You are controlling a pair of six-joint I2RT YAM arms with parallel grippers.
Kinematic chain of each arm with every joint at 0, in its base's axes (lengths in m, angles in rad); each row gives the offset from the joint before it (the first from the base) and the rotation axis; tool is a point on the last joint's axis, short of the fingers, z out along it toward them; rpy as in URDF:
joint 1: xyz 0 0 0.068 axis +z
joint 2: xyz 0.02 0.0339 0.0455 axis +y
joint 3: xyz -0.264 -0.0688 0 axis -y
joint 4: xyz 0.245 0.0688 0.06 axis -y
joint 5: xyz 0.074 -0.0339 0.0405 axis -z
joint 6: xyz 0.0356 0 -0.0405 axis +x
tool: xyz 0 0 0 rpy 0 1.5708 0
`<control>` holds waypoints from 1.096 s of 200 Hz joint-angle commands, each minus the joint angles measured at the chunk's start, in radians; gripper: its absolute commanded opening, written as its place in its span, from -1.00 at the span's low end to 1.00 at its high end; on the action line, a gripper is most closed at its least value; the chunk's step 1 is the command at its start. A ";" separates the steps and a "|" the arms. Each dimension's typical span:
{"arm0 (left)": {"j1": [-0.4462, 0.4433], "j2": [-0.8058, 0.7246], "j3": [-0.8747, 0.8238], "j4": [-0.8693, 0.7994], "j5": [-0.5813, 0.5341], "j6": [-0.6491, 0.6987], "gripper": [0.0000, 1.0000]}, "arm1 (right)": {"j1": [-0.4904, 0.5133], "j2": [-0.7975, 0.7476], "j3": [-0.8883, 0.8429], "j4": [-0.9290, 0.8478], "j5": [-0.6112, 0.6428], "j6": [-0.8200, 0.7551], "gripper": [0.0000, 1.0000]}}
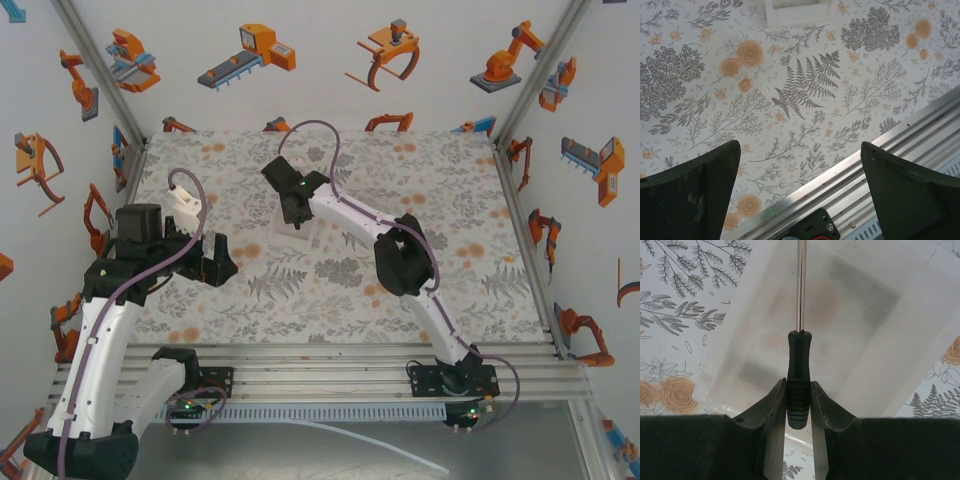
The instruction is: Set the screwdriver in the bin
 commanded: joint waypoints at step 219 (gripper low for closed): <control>-0.012 0.009 0.003 -0.002 0.017 0.004 0.95 | -0.004 0.100 0.135 -0.095 0.008 -0.019 -0.27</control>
